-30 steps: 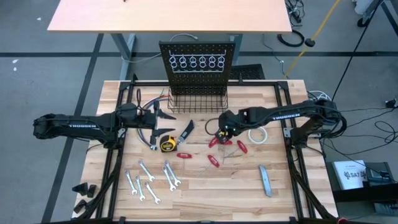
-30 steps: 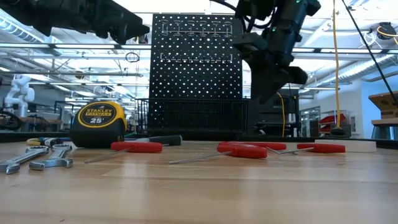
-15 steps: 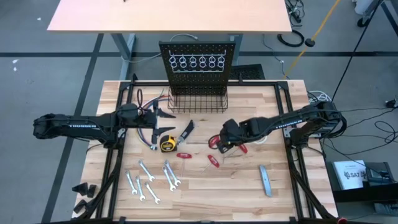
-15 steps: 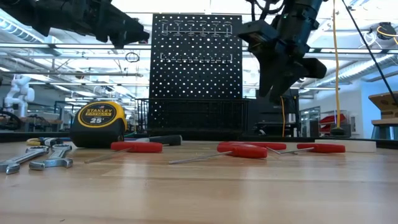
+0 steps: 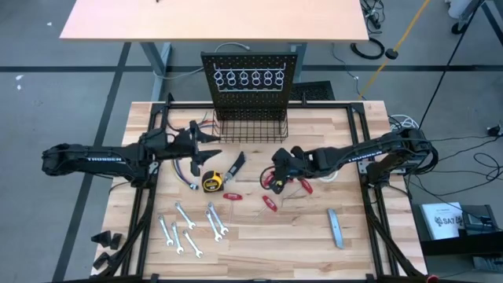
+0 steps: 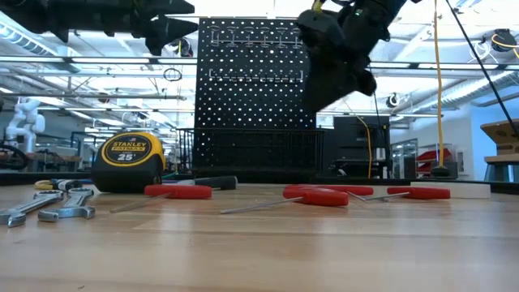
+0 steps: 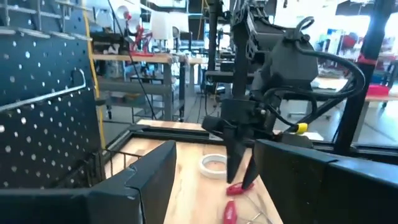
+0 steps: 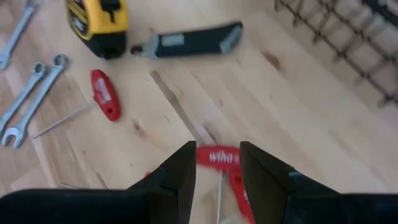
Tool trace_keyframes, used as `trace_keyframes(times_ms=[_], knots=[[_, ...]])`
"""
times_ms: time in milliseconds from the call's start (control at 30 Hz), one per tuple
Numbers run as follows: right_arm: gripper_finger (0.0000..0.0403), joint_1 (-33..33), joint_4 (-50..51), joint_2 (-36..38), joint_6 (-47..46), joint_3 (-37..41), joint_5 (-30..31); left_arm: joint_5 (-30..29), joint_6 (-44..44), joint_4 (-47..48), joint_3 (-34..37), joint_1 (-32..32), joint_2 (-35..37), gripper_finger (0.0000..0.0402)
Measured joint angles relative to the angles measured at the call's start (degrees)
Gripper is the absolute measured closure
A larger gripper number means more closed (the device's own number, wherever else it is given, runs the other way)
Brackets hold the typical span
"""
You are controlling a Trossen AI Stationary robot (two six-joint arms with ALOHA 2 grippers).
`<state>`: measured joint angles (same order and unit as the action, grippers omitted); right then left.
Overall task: Hang tools onto peg board
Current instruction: Hang the allen wrench on the peg board
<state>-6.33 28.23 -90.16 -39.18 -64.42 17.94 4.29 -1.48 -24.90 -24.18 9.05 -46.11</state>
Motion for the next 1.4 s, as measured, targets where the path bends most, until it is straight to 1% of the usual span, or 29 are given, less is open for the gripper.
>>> trace_keyframes(times_ms=[100, 233, 333, 500, 700, 833, 1000, 1067, 1133, 1233, 1300, 1400], knots=[[0.0289, 0.0, -0.24, 0.01, 0.94, 0.0, 0.06, -1.51, -1.2, 0.76, -0.22, -1.04, -0.72, 0.0178], [0.0289, -0.02, -0.15, 0.01, 3.13, 0.0, 0.04, -8.11, -2.98, 0.26, -0.27, -3.03, -3.47, 0.0178], [0.0289, -0.28, 0.17, 0.01, 5.86, 0.0, 0.04, -10.83, -4.23, -2.14, -0.27, -4.29, -6.04, 0.0178], [0.0289, -1.12, 0.81, 0.03, 6.72, 1.62, 0.17, -12.39, -4.19, -5.26, -0.29, -5.82, -10.03, 0.0178], [0.0289, -1.28, 0.78, 0.03, 2.01, 3.77, 0.04, -13.76, -3.42, -4.43, -0.29, -5.72, -13.12, 0.0178], [0.0289, -1.27, 0.35, 0.03, -0.28, 4.31, 0.02, -13.75, -1.1, -3.67, -0.29, -5.72, -14.14, 0.0178], [0.0289, -1.29, 0.26, 0.03, -0.67, 4.35, 0.0, -13.71, 0.5, -1.41, -0.31, -5.72, -14.25, 0.0178], [0.0289, -1.28, 0.05, 0.03, -0.67, 4.35, 0.13, -13.09, 0.29, 0.18, -0.31, -5.77, -14.25, 0.0178], [0.0289, -1.25, -0.22, 0.03, -0.66, 4.35, 0.57, -11.29, -1.5, 2.66, -0.31, -6.01, -14.25, 0.0178], [0.0289, -1.16, -0.26, 0.03, -0.59, 4.35, 3.75, -8.22, -5.81, 6.68, -0.35, -7.12, -14.25, 0.0178], [0.0289, -1.16, -0.25, 0.03, -0.59, 4.35, 6.55, -6.86, -8.43, 11.96, -1.29, -9.08, -14.26, 0.0178], [0.0289, -1.11, -0.28, 0.03, -0.61, 4.35, 9.67, -6.53, -10.29, 23.13, -5.82, -13.22, -14.27, 0.0178]])
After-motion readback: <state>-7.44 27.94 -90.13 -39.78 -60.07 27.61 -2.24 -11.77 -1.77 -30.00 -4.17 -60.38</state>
